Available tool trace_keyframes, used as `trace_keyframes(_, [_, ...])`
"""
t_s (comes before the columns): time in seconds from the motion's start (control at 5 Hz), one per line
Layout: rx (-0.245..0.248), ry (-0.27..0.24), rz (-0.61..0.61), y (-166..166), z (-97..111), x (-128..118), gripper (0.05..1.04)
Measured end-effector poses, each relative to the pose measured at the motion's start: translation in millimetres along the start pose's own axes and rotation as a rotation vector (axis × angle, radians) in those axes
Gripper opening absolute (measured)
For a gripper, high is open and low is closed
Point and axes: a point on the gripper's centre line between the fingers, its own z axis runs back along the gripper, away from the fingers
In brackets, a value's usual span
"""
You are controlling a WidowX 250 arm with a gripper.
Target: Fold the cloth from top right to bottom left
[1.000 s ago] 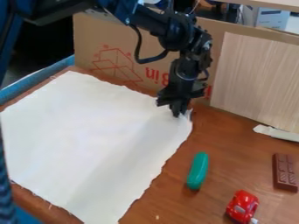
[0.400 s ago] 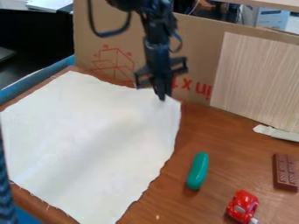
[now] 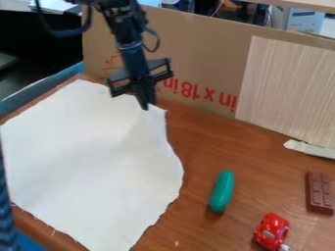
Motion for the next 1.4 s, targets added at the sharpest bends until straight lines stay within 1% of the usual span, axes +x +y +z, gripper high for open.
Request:
trace_keyframes(0.2, [0.032, 0.007, -0.026, 32.5, -4.2, 5.8, 0.05])
trace_keyframes(0.4, [0.063, 0.007, -0.062, 75.7, -3.1, 13.9, 0.05])
trace_keyframes(0.6, [0.071, 0.016, -0.078, 109.6, 3.7, 27.0, 0.05])
trace_keyframes(0.8, [0.063, 0.023, -0.077, 141.5, 15.4, 40.2, 0.05])
trace_keyframes(1.0, [0.051, 0.003, -0.076, 168.2, 36.3, 58.7, 0.05])
trace_keyframes(1.2, [0.048, 0.014, -0.034, 182.4, 60.2, 69.1, 0.05])
trace_keyframes(1.4, [0.088, 0.041, -0.015, 189.2, 63.2, 66.2, 0.05])
